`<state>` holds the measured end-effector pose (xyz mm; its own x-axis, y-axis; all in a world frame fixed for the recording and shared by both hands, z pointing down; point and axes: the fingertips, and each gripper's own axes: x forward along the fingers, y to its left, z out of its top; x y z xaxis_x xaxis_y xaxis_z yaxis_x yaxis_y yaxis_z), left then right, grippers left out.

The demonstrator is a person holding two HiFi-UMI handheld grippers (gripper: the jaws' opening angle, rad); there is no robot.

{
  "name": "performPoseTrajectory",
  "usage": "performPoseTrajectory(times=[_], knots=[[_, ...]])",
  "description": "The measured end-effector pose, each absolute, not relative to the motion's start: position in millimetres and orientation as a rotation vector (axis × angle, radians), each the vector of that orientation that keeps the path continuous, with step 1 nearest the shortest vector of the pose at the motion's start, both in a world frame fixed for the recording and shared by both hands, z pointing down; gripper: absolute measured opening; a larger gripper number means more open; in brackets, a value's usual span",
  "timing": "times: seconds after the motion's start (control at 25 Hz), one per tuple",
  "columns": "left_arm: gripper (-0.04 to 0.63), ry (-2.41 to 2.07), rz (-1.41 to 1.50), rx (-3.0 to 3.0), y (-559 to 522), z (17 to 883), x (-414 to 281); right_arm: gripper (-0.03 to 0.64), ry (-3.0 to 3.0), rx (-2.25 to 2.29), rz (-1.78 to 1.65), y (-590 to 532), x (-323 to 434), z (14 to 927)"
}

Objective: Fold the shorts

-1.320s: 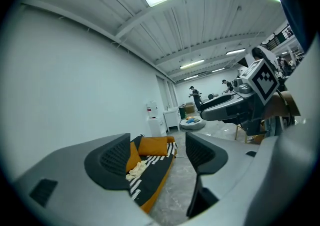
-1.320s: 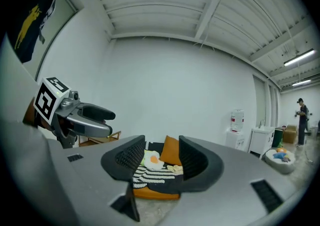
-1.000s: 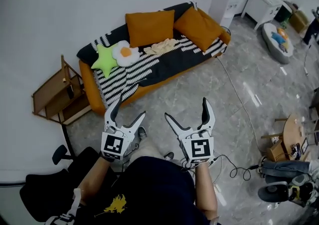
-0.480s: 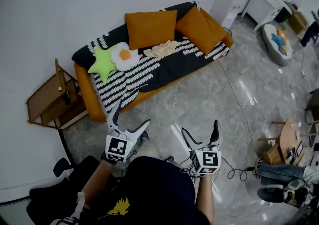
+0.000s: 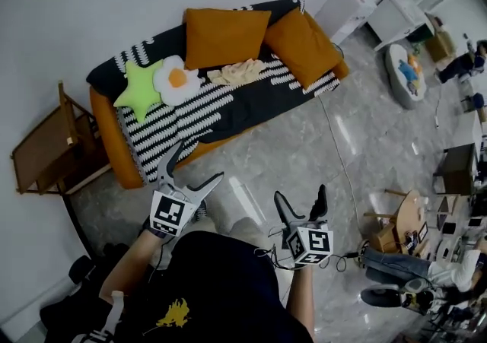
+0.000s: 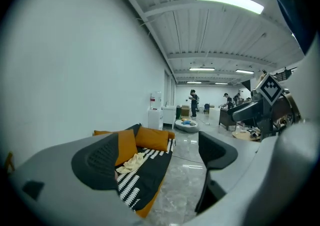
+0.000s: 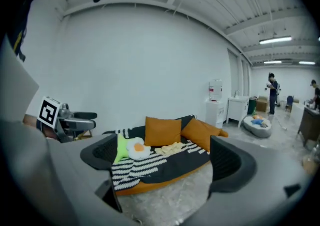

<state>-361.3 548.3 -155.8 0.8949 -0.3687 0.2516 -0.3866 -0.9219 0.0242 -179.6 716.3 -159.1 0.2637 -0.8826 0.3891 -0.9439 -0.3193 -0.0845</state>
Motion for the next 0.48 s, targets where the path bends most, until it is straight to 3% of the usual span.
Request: performPoseTrajectory(times=[0.2, 0.48], knots=[[0.499, -0.608, 0.388, 2.997, 499, -141, -365, 0.577, -1.707, 2.331, 0.562, 656, -163, -140], [0.499, -0.654, 0.460, 2.976, 394, -115, -312, 0.486, -1.721, 2.277, 0.591, 540, -102, -107]])
